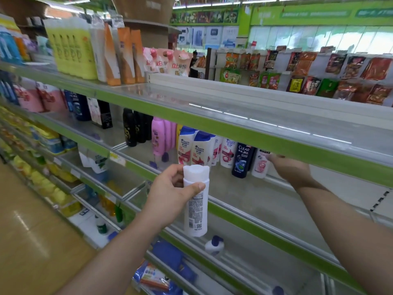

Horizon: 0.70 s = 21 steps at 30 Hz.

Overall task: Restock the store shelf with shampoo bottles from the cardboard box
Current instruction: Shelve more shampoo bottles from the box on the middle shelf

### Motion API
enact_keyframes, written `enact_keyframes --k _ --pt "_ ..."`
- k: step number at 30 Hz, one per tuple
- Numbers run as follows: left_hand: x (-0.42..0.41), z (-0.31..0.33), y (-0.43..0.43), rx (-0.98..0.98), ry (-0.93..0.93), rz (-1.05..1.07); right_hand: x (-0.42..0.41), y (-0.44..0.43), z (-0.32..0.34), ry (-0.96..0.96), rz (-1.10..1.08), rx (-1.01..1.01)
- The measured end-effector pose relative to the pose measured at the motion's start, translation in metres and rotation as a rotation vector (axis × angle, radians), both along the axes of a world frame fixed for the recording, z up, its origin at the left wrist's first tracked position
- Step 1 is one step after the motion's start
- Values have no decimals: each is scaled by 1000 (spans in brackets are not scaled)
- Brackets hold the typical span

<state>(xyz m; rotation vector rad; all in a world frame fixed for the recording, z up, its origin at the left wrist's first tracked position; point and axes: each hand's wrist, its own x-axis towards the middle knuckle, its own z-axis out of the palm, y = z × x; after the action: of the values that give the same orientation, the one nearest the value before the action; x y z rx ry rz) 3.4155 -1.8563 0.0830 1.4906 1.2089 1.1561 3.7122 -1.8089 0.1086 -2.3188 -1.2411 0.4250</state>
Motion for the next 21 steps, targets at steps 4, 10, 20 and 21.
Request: enact_keyframes --k 4,10,20,21 --pt "16 6 4 18 18 -37 -18 -26 -7 127 65 339" --pt "50 15 13 97 91 26 -77 -86 -29 362 344 411" --pt "100 24 5 237 344 133 -114 -104 -49 -143 179 369" --pt "102 24 5 246 351 122 -111 -102 -51 -139 179 388"
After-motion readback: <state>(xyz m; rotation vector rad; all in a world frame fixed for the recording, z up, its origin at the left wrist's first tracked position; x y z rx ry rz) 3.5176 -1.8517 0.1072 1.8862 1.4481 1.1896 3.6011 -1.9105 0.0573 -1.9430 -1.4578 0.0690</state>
